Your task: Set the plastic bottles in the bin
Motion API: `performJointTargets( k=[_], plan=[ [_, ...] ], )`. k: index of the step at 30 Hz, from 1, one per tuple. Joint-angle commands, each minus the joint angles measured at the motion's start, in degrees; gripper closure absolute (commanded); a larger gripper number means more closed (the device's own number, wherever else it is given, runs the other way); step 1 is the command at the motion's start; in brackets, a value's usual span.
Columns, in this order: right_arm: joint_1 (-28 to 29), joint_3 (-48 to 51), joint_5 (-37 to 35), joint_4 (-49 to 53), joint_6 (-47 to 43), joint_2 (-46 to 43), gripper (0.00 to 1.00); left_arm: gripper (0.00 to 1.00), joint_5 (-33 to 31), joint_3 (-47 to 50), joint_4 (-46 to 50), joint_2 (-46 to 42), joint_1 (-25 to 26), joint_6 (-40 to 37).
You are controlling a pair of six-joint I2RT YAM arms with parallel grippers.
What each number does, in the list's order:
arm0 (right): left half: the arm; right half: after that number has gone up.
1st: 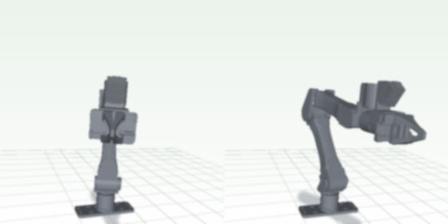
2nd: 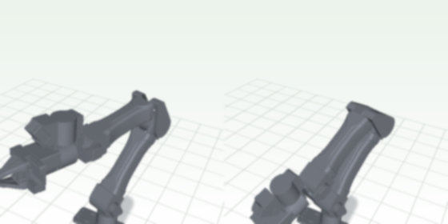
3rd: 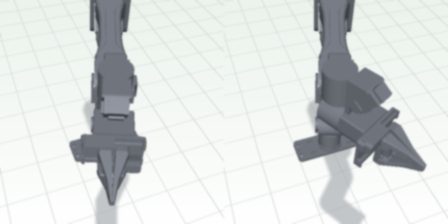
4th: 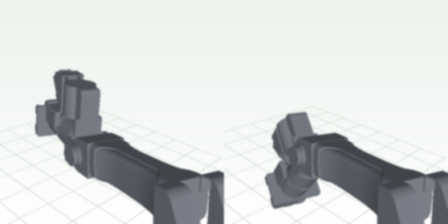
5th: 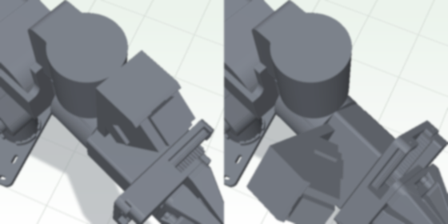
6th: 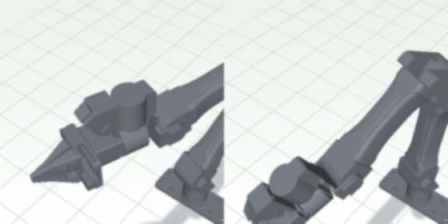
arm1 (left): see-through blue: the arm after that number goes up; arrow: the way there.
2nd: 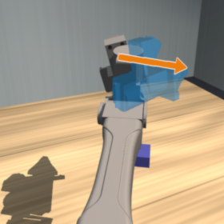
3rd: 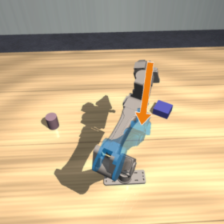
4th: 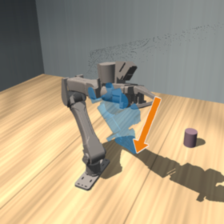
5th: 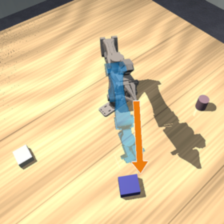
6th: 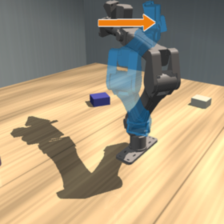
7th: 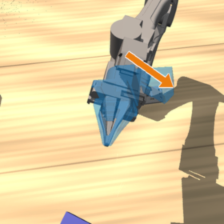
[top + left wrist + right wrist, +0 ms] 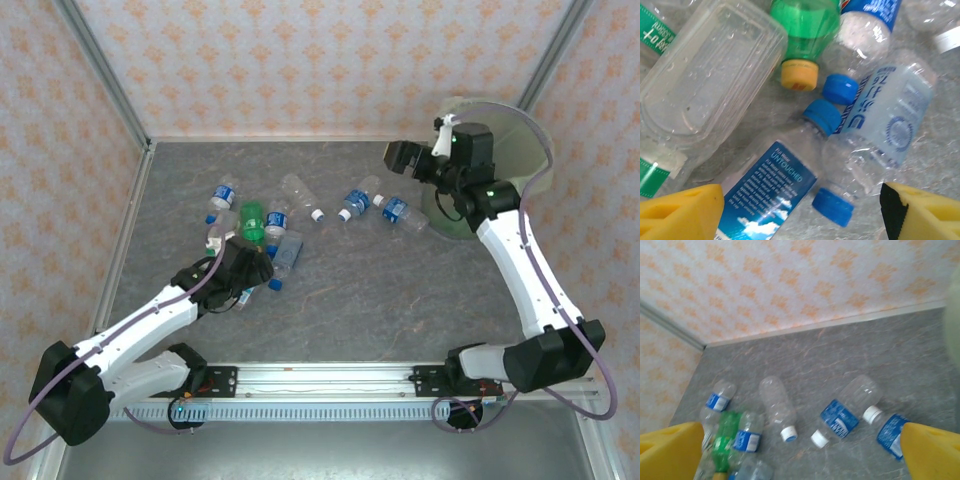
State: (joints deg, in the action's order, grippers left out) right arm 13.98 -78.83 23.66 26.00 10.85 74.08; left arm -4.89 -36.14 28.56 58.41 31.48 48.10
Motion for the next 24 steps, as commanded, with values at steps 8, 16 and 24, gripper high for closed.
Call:
performJointTargets(
  k=[8, 16, 24],
  plan=[
    [8.22, 5.58, 1.30, -2.46, -0.38, -4.40, 0.00, 0.17, 0.76, 2.29, 1.77, 2.79, -0.02, -4.84],
    [9.76, 8.46, 0.69, -4.79, 1.62, -3.73, 0.00, 0.17, 7.71, 6.61, -3.27, 1.81, 2.06, -3.49],
    [10.45, 8.85, 1.05, -5.57, 2.58, -2.40, 0.00, 0.20, 7.26, 9.92, -4.96, 1.00, 4.54, -0.06]
  ],
)
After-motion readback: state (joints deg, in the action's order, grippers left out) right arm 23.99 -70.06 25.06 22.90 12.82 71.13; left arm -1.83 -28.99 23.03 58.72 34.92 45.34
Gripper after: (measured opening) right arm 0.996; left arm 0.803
